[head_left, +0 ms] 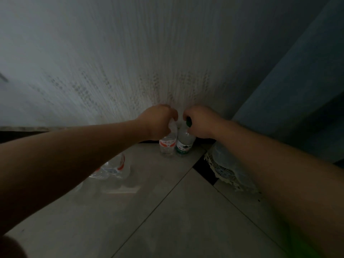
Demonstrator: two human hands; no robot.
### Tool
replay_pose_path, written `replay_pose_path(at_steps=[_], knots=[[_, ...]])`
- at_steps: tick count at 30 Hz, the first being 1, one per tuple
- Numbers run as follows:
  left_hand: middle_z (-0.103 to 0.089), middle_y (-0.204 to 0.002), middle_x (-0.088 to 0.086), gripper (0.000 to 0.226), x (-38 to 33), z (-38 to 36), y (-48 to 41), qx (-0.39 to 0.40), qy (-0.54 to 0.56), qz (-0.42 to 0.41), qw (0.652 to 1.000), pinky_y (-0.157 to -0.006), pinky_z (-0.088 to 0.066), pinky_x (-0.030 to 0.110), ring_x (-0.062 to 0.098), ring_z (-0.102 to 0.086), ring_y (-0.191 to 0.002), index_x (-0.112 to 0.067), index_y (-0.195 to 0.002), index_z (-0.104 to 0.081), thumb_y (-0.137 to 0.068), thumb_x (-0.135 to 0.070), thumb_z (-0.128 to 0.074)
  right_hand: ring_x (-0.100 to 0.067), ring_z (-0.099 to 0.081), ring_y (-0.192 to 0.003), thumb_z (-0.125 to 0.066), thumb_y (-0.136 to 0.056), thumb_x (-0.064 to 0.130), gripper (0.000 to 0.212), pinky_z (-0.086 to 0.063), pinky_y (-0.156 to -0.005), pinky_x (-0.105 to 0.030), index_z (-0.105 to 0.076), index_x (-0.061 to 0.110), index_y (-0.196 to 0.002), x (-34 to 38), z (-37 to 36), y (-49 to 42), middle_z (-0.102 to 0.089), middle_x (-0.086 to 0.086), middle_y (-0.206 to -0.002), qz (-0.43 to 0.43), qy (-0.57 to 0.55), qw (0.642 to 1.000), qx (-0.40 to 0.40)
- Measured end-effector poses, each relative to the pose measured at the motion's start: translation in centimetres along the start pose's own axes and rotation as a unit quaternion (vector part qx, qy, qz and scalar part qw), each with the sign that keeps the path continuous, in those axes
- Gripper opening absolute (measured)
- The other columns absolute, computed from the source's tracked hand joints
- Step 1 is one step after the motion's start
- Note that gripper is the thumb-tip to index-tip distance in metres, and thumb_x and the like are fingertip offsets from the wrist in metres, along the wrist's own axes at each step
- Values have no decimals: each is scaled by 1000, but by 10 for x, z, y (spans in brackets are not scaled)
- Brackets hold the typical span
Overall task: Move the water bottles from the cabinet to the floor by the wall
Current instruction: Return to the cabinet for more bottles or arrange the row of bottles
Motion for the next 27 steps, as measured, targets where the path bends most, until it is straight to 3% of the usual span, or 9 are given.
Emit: replay_pose_path(at_steps=[6, 11, 17, 21, 27], knots=[[-61, -118, 7, 48, 1, -1, -1, 1, -2, 4, 1000, -84, -46, 34, 26, -57, -109, -20, -126, -59, -80, -24, -73, -25, -57, -103, -75, -78, 24, 50, -49, -80, -31, -59, 14, -125, -2, 3, 4, -58, -10, -120, -4, 6, 1000, 3], [-60, -121, 5, 55, 4, 2, 1, -4, -1, 15, 1000, -89, -50, 35, 24, -57, -111, -21, -128, -57, -78, -32, -75, -24, -56, -106, -78, -77, 25, 63, -47, -80, -29, -50, 16, -134, -1, 9, 8, -57, -9, -123, -6, -18, 1000, -6], [-60, -123, 2, 61, 13, 16, 7, -15, 23, 33, 999, -85, -44, 29, 22, -56, -114, -23, -130, -56, -75, -36, -79, -20, -54, -108, -77, -78, 28, 64, -44, -82, -27, -50, 16, -134, 7, 28, 12, -55, -7, -126, 0, -64, 998, -26], [-60, -124, 2, 63, 22, 29, 17, -19, 29, 43, 998, -89, -44, 30, 21, -56, -113, -22, -129, -56, -74, -40, -80, -14, -49, -100, -77, -76, 37, 68, -36, -80, -23, -50, 17, -136, 16, 41, 16, -55, -4, -126, 7, -88, 995, -43], [-60, -123, -1, 69, 42, 45, 44, -9, 1, 62, 998, -90, -49, 33, 19, -56, -109, -25, -131, -55, -73, -52, -79, -12, -49, -96, -79, -74, 28, 66, -38, -79, -22, -52, 18, -133, 38, 55, 16, -56, -4, -121, 22, -85, 994, -62]])
Point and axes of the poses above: each hand's wrist, its own y-axis away from the middle knuckle, its own z-axis out of the back of the hand, x = y × z, the point moved 10 cm from there along -y, towards the middle knuckle
